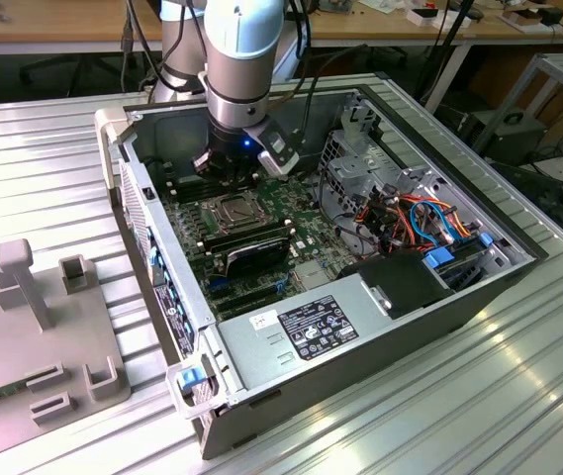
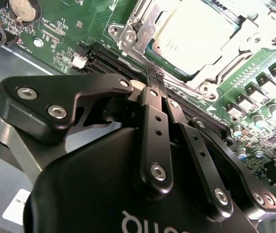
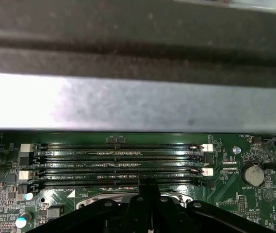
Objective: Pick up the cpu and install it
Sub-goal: 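Install the first cpu locking lever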
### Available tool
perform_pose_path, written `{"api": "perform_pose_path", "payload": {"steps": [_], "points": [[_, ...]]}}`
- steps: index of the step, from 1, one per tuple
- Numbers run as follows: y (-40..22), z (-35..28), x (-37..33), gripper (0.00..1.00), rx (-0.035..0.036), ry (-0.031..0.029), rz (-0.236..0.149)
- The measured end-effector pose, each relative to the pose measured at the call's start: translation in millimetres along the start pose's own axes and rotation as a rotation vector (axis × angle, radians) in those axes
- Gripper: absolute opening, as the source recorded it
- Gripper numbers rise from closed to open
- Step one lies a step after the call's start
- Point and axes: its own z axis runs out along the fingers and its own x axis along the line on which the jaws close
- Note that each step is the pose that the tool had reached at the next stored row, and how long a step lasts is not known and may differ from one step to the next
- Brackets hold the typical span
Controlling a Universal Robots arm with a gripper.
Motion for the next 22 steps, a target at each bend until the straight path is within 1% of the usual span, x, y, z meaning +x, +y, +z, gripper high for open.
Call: {"api": "perform_pose_path", "payload": {"steps": [16,22], "points": [[-0.7,4.5,-6.2,0.11,0.0002,-0.0001,0.0],[-0.8,5.1,-8.0,0.11,0.0005,-0.0002,0.0]]}}
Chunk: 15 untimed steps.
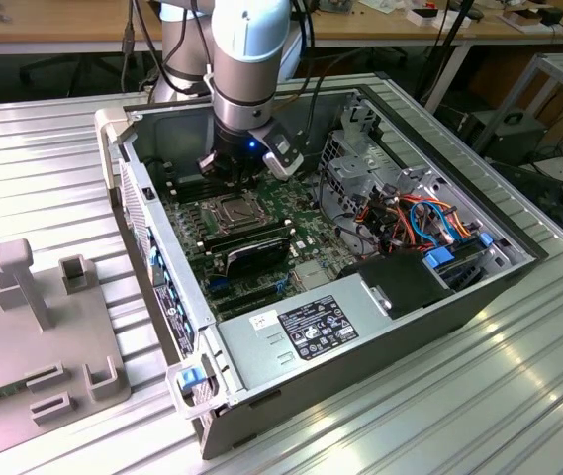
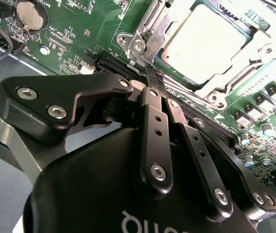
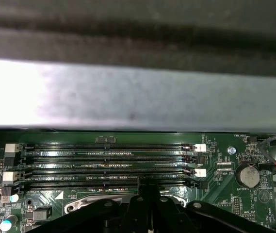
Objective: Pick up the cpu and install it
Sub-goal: 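Install the first cpu locking lever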
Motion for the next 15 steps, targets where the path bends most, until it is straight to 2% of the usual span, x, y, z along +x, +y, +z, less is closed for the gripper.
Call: {"api": "perform_pose_path", "payload": {"steps": [10,15], "points": [[0.8,-4.5,-0.4,0.11,0.0002,-0.0006,0.0],[0.9,-5.8,7.6,0.11,0.0005,-0.002,0.0]]}}
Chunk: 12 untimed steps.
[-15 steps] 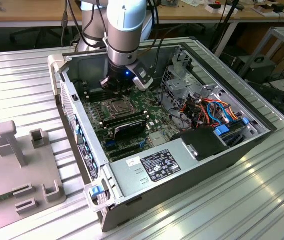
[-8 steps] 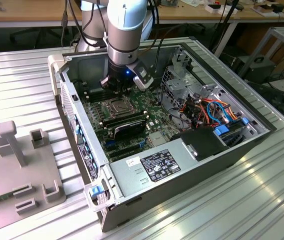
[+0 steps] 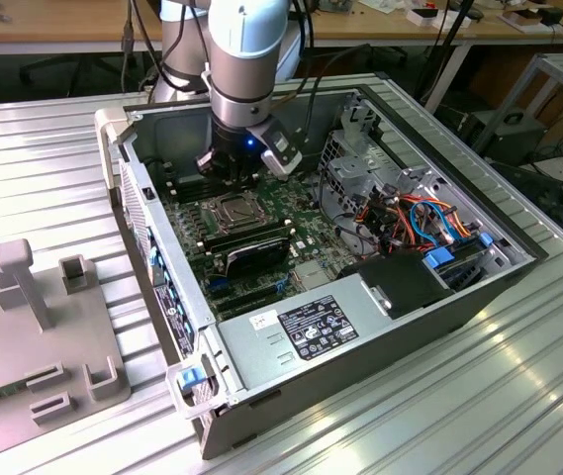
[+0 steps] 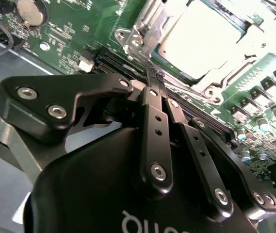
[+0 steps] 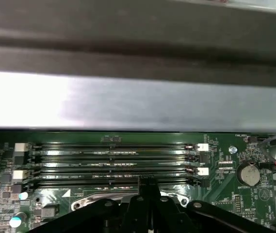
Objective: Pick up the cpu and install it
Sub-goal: 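Install the first cpu locking lever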
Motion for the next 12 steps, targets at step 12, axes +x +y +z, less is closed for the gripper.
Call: {"api": "perform_pose_path", "payload": {"steps": [12], "points": [[0.9,-6.2,28.2,0.11,0.0002,-0.0088,-0.002]]}}
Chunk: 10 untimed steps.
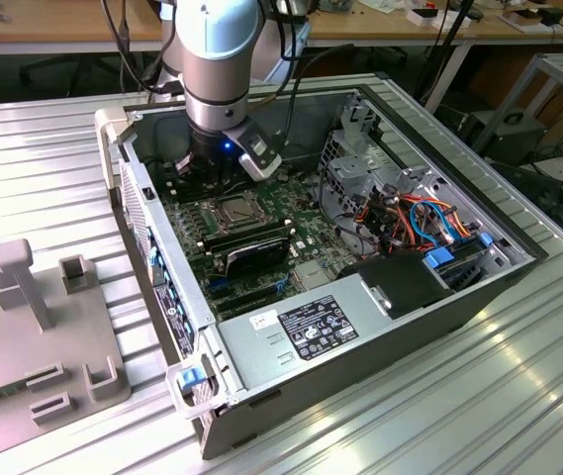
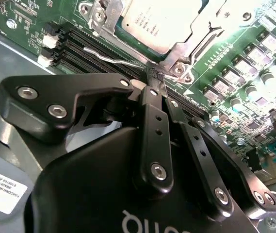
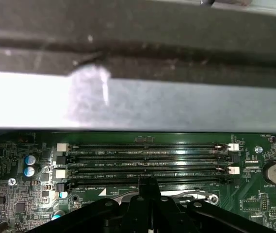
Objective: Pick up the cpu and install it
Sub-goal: 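Install the first cpu locking lever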
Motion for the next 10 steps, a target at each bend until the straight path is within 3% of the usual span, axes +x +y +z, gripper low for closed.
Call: {"api": "perform_pose_path", "payload": {"steps": [6,10], "points": [[1.4,-8.2,-1.4,0.11,-0.0002,-0.0015,0.0],[1.4,-8.4,-1.4,0.11,-0.0002,-0.0017,0.0]]}}
